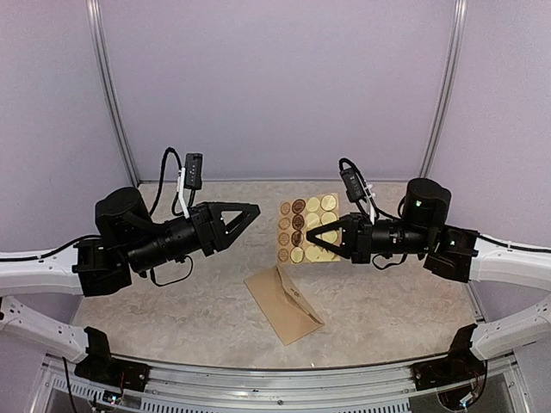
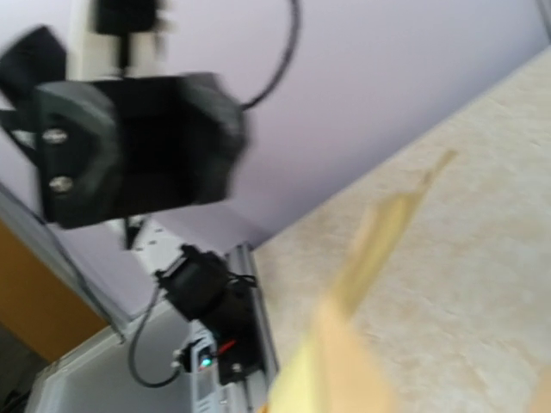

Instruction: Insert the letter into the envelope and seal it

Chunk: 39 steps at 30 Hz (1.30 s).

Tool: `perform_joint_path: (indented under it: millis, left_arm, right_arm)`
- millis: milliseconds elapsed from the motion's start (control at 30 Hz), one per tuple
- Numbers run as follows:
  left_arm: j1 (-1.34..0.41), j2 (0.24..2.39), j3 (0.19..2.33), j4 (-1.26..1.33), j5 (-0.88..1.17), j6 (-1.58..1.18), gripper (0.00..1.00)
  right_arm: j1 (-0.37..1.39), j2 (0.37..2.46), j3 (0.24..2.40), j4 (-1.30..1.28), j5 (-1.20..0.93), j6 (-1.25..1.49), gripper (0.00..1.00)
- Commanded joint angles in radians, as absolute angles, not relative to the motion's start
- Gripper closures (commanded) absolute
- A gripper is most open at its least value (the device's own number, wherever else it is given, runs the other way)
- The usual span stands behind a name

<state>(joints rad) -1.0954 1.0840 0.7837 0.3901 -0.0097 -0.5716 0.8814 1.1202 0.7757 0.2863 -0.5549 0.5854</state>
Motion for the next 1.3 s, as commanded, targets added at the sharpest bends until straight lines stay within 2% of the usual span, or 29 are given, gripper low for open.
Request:
perform_joint_path:
  millis: [0,67,333,733,1100,1267]
  left_arm:
    - [-1.121,1.163,0.870,0.318,-0.008,-0.548,0.63]
    - [-1.125,1.220,0.895,0.328,0.043,-0.571,0.68]
    - [-1.127,1.351,0.945,0.333,0.121,-0.627,0.76]
    - [-1.124,1.389,0.955,0.319,0.099,-0.647,0.72]
    - [-1.125,1.413,0.973,0.275,0.067,-0.647,0.73]
    - [-1.125,1.414,0.970,0.277,0.057,-0.646,0.80]
  right_arm:
    - [0.877,1.151,0.831,0.195,-0.461,0.562,1.00]
    - [0.877,1.164,0.839,0.192,-0.462,0.567,1.00]
    - [0.877,1.190,0.854,0.184,-0.475,0.568,1.00]
    - [0.877,1.191,0.848,0.196,-0.518,0.560,1.00]
    - [0.877,1.174,0.835,0.206,-0.527,0.560,1.00]
    - [0.877,1.173,0.831,0.211,-0.532,0.561,1.00]
